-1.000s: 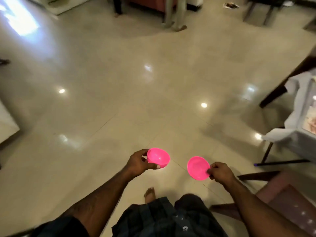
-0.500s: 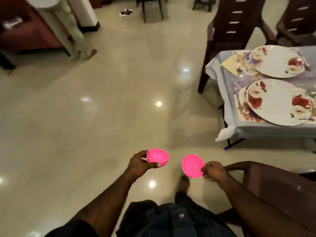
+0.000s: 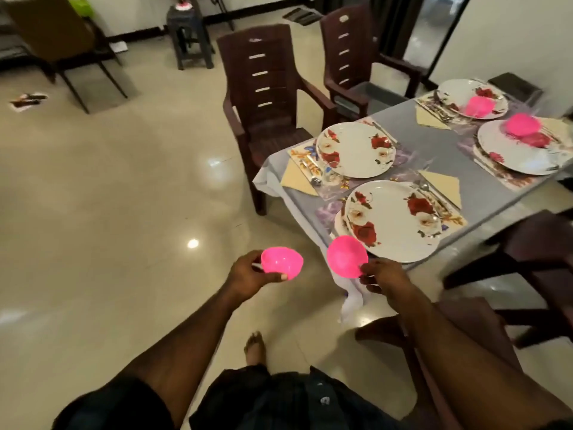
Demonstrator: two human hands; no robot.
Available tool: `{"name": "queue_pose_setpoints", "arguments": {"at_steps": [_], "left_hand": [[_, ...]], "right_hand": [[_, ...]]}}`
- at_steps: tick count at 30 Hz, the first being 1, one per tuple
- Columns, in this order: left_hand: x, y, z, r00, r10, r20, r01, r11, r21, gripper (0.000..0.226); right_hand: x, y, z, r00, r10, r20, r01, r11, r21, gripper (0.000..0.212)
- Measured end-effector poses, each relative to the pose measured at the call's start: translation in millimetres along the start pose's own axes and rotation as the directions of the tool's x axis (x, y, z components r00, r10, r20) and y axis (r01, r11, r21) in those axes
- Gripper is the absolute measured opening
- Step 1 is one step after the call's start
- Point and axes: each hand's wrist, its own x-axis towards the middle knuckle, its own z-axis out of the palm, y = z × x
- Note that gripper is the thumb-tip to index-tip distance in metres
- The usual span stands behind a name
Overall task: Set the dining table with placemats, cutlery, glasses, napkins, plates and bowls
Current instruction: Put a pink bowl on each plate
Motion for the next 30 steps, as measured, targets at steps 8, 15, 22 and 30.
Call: {"name": "queue_pose_setpoints", "arguments": {"at_steps": [8, 15, 22, 30], "left_hand": [[131.5, 104.8, 25.2, 0.933, 0.203, 0.298, -0.243, 0.965, 0.101, 0.093], [209.1, 201.5, 50.8, 0.908, 0.272, 0.319, -0.313, 0.946, 0.084, 0.084], [259.2, 262.1, 75.9, 0.924, 0.29, 0.248, -0.329, 0.935, 0.132, 0.103], [294.3, 295.0, 100.3, 0.938, 0.235, 0.255, -0.281, 0.945, 0.164, 0.103]], "right_hand": [[35.0, -38.3, -18.1, 0.948, 0.167, -0.27, -0.071, 0.94, 0.334, 0.008], [107.3, -65.8, -59.5, 0.928, 0.207, -0.31, -0.064, 0.908, 0.414, 0.013], [208.8, -92.6, -79.3, 0.919, 0.225, -0.324, -0.146, 0.957, 0.25, 0.025], [253.3, -106.2, -94.8, 0.901, 0.063, -0.43, -0.136, 0.98, -0.142, 0.054]]}}
